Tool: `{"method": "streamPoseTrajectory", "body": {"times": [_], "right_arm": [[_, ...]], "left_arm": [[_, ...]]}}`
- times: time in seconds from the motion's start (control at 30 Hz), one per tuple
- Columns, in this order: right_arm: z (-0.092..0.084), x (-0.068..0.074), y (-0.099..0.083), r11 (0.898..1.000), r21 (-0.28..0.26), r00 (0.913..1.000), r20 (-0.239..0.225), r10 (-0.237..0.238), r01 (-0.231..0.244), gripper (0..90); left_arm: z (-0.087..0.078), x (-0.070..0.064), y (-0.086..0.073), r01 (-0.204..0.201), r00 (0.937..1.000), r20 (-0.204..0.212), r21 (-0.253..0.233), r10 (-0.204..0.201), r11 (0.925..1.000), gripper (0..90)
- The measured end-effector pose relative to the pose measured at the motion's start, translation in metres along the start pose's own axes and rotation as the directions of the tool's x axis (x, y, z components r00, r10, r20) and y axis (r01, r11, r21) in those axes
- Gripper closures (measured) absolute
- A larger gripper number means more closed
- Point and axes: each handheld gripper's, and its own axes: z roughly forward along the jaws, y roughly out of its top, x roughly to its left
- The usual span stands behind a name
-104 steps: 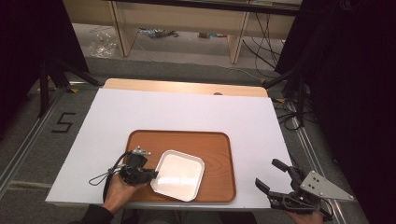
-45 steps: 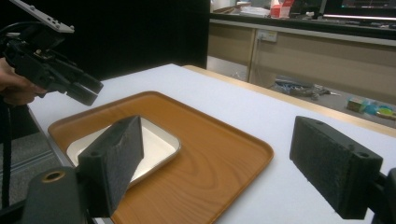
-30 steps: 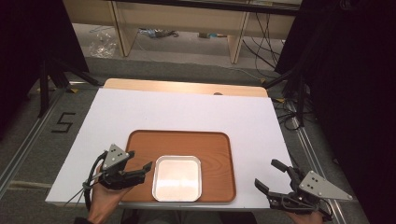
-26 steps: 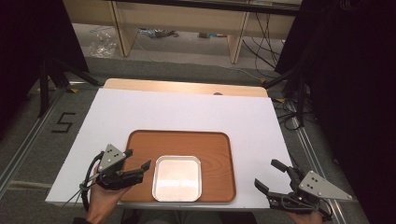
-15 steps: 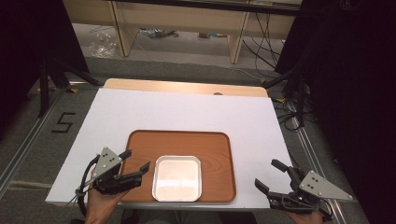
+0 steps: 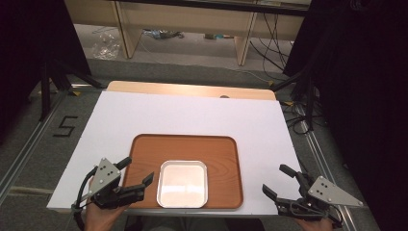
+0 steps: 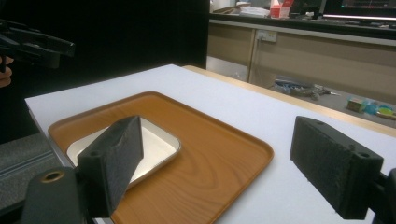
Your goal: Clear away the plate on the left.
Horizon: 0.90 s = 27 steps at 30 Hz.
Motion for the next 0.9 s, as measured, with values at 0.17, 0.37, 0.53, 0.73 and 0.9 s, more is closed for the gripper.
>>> {"method": "streamPoseTrajectory", "body": {"times": [0.17, 0.37, 0.53, 0.73, 0.9], "right_arm": [[0.0, 0.0, 0.0, 1.0, 0.002, 1.0, -0.008, -0.002, 0.002, 17.7], [0.0, -0.001, 0.0, 1.0, 0.002, 0.9999, -0.016, 0.0, 0.0, 17.0], [0.0, 0.0, 0.0, 1.0, 0.0, 1.0, -0.007, 0.0, 0.0, 16.4], [0.0, 0.0, 0.0, 1.0, -0.013, 0.9999, 0.002, 0.012, -0.012, 16.0], [0.0, 0.001, 0.0, 1.0, -0.015, 0.9999, 0.001, 0.013, -0.013, 16.0]], "left_arm": [[-0.007, -0.002, -0.001, -0.002, 1.0, -0.001, -0.012, 0.002, 0.9999, 16.4], [-0.017, -0.006, -0.001, 0.004, 0.9999, -0.01, -0.037, -0.004, 0.9993, 16.2], [-0.025, -0.01, -0.002, 0.007, 1.0, -0.001, -0.038, -0.007, 0.9993, 15.9], [-0.025, -0.011, -0.003, 0.009, 0.9999, -0.005, -0.034, -0.009, 0.9994, 15.8], [-0.025, -0.01, -0.003, 0.01, 0.9999, -0.008, -0.034, -0.011, 0.9994, 15.8]]}}
